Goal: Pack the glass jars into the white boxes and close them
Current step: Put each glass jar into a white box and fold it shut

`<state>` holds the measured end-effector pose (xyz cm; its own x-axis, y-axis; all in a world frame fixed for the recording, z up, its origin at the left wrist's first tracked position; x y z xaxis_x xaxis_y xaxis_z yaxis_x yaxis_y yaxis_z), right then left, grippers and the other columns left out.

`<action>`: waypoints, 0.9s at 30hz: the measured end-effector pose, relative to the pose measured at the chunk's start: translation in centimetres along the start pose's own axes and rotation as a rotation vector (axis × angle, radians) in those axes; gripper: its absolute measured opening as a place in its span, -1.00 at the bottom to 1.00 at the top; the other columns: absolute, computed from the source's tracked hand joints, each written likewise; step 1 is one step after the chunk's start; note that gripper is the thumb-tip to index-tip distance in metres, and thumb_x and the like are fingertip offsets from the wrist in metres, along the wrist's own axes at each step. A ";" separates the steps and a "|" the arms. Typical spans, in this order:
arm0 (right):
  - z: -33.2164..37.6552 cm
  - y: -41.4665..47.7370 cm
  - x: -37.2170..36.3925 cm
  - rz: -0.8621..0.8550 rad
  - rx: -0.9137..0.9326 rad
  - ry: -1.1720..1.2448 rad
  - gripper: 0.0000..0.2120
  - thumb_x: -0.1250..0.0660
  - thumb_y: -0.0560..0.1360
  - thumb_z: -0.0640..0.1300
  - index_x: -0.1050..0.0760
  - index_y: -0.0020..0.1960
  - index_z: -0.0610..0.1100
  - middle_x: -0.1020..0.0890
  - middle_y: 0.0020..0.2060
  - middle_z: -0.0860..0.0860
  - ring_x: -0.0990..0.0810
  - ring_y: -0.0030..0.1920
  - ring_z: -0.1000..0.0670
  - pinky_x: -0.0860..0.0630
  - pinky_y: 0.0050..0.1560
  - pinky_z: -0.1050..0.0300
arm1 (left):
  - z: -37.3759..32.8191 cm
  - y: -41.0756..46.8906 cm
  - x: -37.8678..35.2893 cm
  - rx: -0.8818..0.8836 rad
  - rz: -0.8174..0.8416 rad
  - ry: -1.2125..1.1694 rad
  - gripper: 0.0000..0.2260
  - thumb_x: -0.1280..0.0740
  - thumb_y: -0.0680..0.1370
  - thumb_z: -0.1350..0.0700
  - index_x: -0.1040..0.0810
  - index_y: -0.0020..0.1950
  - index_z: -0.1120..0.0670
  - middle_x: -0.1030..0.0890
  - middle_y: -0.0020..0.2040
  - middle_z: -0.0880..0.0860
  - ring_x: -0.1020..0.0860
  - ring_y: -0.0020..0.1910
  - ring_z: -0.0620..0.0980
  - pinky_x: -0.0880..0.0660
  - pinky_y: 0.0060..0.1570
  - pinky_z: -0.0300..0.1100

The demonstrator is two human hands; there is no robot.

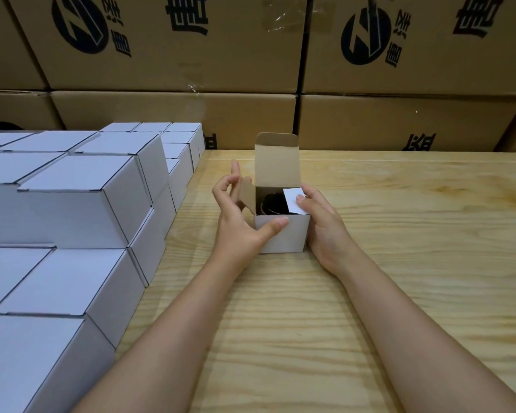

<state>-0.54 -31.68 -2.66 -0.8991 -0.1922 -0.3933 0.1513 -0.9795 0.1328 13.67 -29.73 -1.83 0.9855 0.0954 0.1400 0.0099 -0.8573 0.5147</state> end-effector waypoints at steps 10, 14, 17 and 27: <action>0.1 -0.2 -0.3 0.062 0.008 -0.024 -0.69 -0.16 0.58 -0.19 -0.44 0.31 -0.06 -0.63 0.16 -0.05 -0.64 0.06 -0.02 -0.57 -0.10 0.15 | -0.1 0.0 -0.6 -0.022 0.150 0.085 -0.80 -0.36 0.44 0.04 -0.56 0.05 -0.03 -0.39 0.43 -0.08 -0.11 0.52 -0.19 -0.11 0.38 -0.37; 0.7 -0.4 -0.6 0.144 0.060 -0.024 -0.51 -0.19 0.52 -0.21 -0.31 0.44 0.01 -0.52 0.31 -0.02 -0.53 0.27 -0.09 -0.52 0.19 -0.02 | -0.3 -0.1 -0.4 -0.031 0.119 0.048 -0.70 -0.34 0.47 0.04 -0.53 0.19 0.03 -0.46 0.38 -0.06 -0.19 0.50 -0.21 -0.20 0.41 -0.28; 0.9 -0.3 -0.2 0.097 0.068 0.021 -0.40 -0.21 0.53 -0.29 -0.18 0.50 0.03 -0.49 0.34 -0.01 -0.50 0.30 -0.11 -0.44 0.27 -0.07 | -0.5 -0.3 -0.2 -0.026 0.065 0.007 -0.69 -0.34 0.48 0.02 -0.51 0.20 0.03 -0.52 0.33 -0.01 -0.29 0.43 -0.25 -0.29 0.37 -0.22; 1.3 -0.6 -0.2 0.036 0.086 0.102 -0.79 -0.38 0.32 -0.22 -0.48 -0.09 -0.03 -0.58 -0.06 0.00 -0.58 -0.13 -0.01 -0.51 -0.22 0.16 | -1.4 -0.3 0.4 -0.088 -0.125 0.095 -0.80 -0.31 0.40 -0.13 -0.52 -0.23 0.00 -0.42 -0.11 -0.07 -0.43 -0.11 -0.21 -0.31 -0.18 -0.34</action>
<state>-0.97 -30.98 -1.48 -0.8468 -0.2368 -0.4763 0.1432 -0.9639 0.2246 13.83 -28.74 -0.73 0.9570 0.2497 0.1478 0.1125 -0.7888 0.6042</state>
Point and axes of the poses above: each hand's wrist, its own y-axis towards the middle knuckle, its own x-axis out of the back of the hand, z = x × y, the point moved 4 cm from there along y, towards the middle knuckle
